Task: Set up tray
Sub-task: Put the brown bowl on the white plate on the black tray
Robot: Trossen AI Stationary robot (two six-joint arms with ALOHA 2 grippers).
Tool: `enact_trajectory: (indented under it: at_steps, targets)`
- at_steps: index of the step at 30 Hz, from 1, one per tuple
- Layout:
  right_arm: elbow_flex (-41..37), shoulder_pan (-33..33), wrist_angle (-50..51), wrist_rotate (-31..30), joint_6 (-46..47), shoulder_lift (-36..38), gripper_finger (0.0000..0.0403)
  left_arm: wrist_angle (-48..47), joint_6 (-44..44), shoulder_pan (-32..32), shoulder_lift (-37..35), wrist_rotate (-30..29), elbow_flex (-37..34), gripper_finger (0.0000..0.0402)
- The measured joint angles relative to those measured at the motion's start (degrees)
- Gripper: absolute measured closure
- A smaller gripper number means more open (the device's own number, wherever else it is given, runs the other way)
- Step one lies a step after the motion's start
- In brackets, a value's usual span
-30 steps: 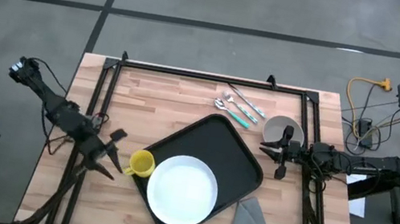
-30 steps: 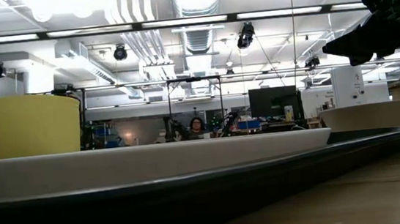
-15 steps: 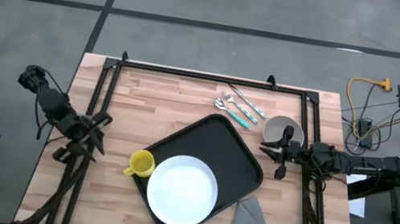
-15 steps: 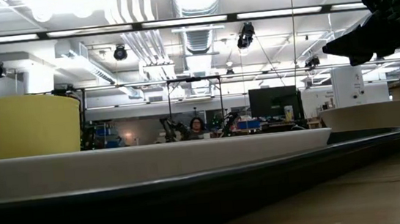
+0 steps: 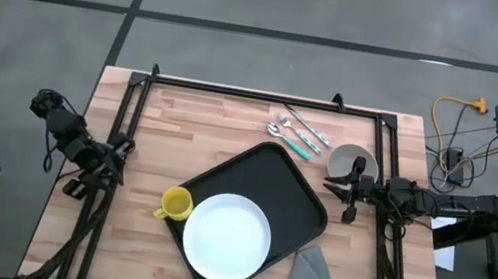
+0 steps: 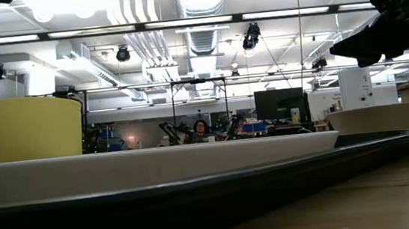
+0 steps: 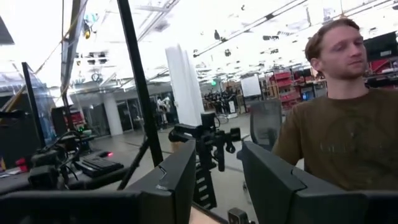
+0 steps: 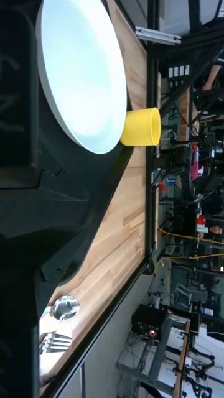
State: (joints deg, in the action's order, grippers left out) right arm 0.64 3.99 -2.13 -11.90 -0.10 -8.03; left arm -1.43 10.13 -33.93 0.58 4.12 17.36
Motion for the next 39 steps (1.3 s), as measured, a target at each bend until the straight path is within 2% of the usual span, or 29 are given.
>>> enact_trajectory:
  at_steps: [13,26,31,36,39]
  targets:
    - [0.0,0.0,0.0,0.0,0.0,0.0,0.0335,-1.2,0.1,0.0,-0.3,0.0,0.1,0.0285]
    - [0.0,0.0,0.0,0.0,0.0,0.0,0.0335,22.8,1.2,0.0,-0.4,0.0,-10.8,0.0285]
    - [0.0,0.0,0.0,0.0,0.0,0.0,0.0335,25.6,4.3,0.0,-0.4,-0.6,-14.6,0.0285]
    - [0.0,0.0,0.0,0.0,0.0,0.0,0.0335,26.3,4.7,0.0,-0.4,-7.2,-16.8,0.0285]
    - [0.0,0.0,0.0,0.0,0.0,0.0,0.0335,26.6,4.5,0.0,-0.1,-7.7,-16.4,0.0285]
